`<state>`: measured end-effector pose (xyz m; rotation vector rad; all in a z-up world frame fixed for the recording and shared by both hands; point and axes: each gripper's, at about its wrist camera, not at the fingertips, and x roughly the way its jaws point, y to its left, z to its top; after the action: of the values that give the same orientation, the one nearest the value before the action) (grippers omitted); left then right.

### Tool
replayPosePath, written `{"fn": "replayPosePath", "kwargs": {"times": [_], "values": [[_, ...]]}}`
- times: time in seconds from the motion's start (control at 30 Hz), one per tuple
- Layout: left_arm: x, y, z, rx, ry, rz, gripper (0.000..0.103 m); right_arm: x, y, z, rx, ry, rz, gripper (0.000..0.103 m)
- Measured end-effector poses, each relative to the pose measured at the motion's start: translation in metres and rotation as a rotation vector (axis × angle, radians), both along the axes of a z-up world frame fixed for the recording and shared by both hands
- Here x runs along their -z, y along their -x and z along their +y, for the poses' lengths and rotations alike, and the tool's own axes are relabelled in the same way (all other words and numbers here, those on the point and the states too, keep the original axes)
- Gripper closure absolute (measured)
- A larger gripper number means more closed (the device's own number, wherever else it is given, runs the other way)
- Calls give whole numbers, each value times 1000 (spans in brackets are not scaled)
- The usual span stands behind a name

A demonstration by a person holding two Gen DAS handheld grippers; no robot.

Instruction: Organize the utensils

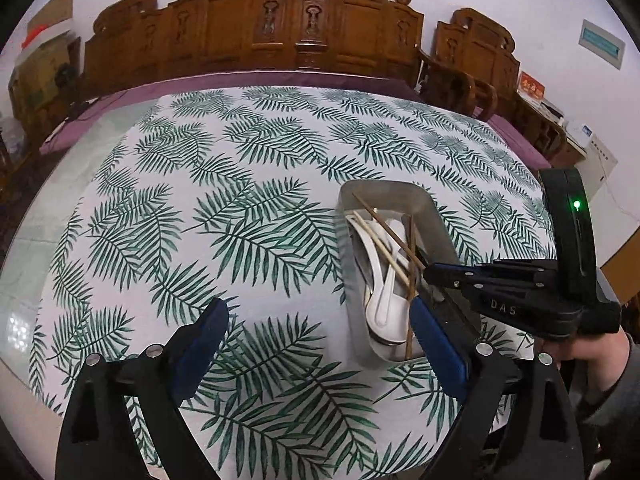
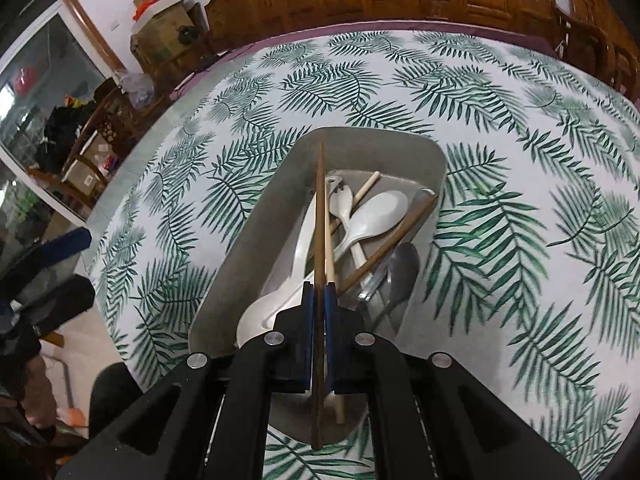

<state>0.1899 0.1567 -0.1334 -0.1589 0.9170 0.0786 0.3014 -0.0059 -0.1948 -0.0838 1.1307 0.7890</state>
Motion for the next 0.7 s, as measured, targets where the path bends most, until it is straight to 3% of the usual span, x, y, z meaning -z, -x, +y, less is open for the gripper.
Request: {"fn": "replayPosePath", "kwargs": {"times": [0.33,0.7], "values": [[0,5,1,-5,-11,0,15,7,1,15,-16,-18,25,95],[-10,12,-7,-6,-21,-25,15,-11,10,-3,-26,-18,-73,93]]}}
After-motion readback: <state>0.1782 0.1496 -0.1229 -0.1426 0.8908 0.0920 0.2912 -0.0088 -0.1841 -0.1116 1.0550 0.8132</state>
